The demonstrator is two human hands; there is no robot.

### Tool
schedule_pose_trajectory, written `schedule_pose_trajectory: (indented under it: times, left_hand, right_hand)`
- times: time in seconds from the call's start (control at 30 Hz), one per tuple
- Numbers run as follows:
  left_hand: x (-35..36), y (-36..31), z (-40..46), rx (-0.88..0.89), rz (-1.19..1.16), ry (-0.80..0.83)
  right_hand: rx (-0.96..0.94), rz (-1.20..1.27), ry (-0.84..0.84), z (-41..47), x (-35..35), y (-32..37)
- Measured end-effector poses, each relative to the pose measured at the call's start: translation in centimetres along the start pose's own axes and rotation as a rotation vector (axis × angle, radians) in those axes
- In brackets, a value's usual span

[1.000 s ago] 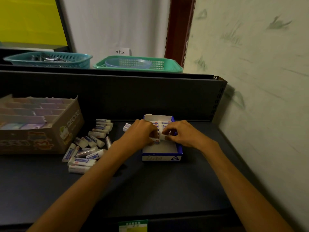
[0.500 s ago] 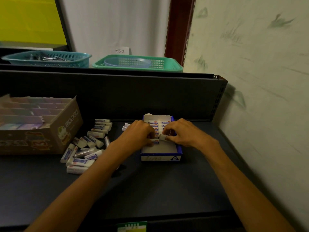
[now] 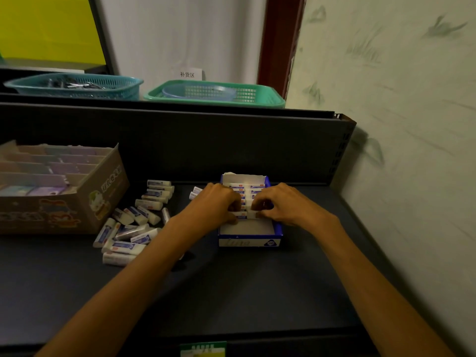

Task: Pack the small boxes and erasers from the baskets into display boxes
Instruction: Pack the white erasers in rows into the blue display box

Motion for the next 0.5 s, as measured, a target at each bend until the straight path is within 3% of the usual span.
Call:
schedule_pose_trajectory:
  times: [0.5]
  left_hand:
    - [-0.25,-0.25,0.21,0.050,-0.021,-0.003]
  right_hand:
    - [-0.007,0.041,-0.005,-0.41,-0.26,-0.64]
Point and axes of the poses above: each hand's wrist, its own z-axis towards the middle knuckle, its own x-axis out of the palm, y = z × x, the point moved 7 cm from there along z, towards the middle knuckle, and after that the axes turned 15 degrees about -x, right-handed, at the moved point
